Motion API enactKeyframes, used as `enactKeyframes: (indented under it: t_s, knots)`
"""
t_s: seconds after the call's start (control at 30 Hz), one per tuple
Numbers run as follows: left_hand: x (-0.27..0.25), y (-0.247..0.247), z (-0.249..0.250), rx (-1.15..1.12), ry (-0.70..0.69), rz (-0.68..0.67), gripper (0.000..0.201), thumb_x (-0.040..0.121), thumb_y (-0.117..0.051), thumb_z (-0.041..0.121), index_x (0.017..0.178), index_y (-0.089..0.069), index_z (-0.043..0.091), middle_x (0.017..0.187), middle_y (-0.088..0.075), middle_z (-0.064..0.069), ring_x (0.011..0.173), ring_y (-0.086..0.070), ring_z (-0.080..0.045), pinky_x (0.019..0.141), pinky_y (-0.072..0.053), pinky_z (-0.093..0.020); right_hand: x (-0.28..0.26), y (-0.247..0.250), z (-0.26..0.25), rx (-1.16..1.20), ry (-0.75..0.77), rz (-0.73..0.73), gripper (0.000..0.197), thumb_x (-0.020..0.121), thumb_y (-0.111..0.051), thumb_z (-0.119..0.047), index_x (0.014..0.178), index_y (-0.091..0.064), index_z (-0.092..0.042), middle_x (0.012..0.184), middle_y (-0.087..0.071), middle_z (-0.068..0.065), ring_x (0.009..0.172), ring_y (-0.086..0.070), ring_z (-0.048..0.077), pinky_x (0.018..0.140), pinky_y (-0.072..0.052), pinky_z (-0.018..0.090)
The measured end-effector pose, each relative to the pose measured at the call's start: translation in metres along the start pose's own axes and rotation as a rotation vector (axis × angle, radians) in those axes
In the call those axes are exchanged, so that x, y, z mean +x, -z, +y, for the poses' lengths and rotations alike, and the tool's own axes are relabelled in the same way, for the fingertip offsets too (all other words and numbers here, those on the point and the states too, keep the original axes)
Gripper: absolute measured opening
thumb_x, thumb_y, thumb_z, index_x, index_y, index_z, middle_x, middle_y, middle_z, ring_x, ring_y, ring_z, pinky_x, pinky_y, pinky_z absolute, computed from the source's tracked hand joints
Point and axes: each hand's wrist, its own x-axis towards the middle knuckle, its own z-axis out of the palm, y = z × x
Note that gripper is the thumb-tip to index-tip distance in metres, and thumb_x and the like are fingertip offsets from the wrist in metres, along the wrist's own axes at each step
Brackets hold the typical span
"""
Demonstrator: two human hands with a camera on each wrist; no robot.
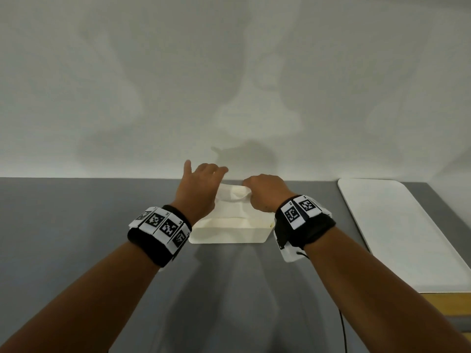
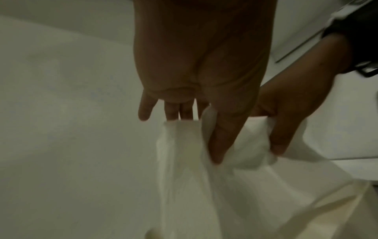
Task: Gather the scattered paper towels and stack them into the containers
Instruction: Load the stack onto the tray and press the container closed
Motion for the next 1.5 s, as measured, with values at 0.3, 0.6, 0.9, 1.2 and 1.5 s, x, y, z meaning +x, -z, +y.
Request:
enactKeyframes:
  t_s: [0.3,0.6,0.9,1.2,1.5]
  knots:
    - [0.005,0.022,0.019,0.034,-0.009,-0.201,0.097,0.073,-0.07,0.019,0.153,-0.013,0.013,0.153,-0.029,-0.01,0.141,-0.029,-0.028,0.113,-0.015,-0.061,0.002,0.002,0.015,0.069,-0.069,-0.026,0.036,0.086,-0.052,-0.011,0.121,-0.057,-0.019,0.12,-0.06,0.002,0.107,-0.058,0.026,0.075,-0.039,0.029]
    - [0.015,-0.002,-0.004,0.088,0.034,-0.398,0.03,0.085,-0.061,0.021,0.115,-0.061,0.021,0.101,-0.068,-0.004,0.093,-0.065,-0.026,0.068,-0.04,-0.03,0.001,-0.002,0.012,0.042,0.008,0.004,0.031,0.084,-0.052,-0.007,0.11,-0.063,-0.019,0.103,-0.065,0.001,0.093,-0.061,0.025,0.067,-0.038,0.029]
    - [0.003,-0.004,-0.018,0.06,0.064,-0.495,0.052,0.073,-0.075,0.044,0.118,-0.059,0.025,0.106,-0.067,0.002,0.097,-0.064,-0.021,0.074,-0.046,-0.03,-0.002,-0.01,0.021,0.056,0.017,0.024,0.026,0.086,-0.06,-0.017,0.112,-0.062,-0.021,0.106,-0.065,0.0,0.097,-0.061,0.024,0.069,-0.037,0.028]
    - [0.004,-0.018,-0.018,-0.029,0.055,-0.468,0.053,0.076,-0.074,0.038,0.122,-0.053,0.023,0.116,-0.063,0.003,0.104,-0.061,-0.021,0.08,-0.046,-0.032,-0.003,-0.031,0.029,0.109,-0.041,-0.058,0.035,0.085,-0.057,-0.014,0.119,-0.055,-0.02,0.11,-0.064,0.003,0.099,-0.059,0.025,0.077,-0.044,0.032]
    - [-0.005,-0.022,-0.05,-1.215,0.755,-0.379,0.056,0.065,-0.088,0.014,0.11,-0.054,0.012,0.1,-0.067,-0.002,0.089,-0.066,-0.02,0.075,-0.058,-0.04,-0.012,-0.038,0.058,1.108,-0.279,0.09,0.041,0.075,-0.077,-0.005,0.111,-0.06,-0.008,0.107,-0.068,0.006,0.094,-0.066,0.02,0.083,-0.053,0.031]
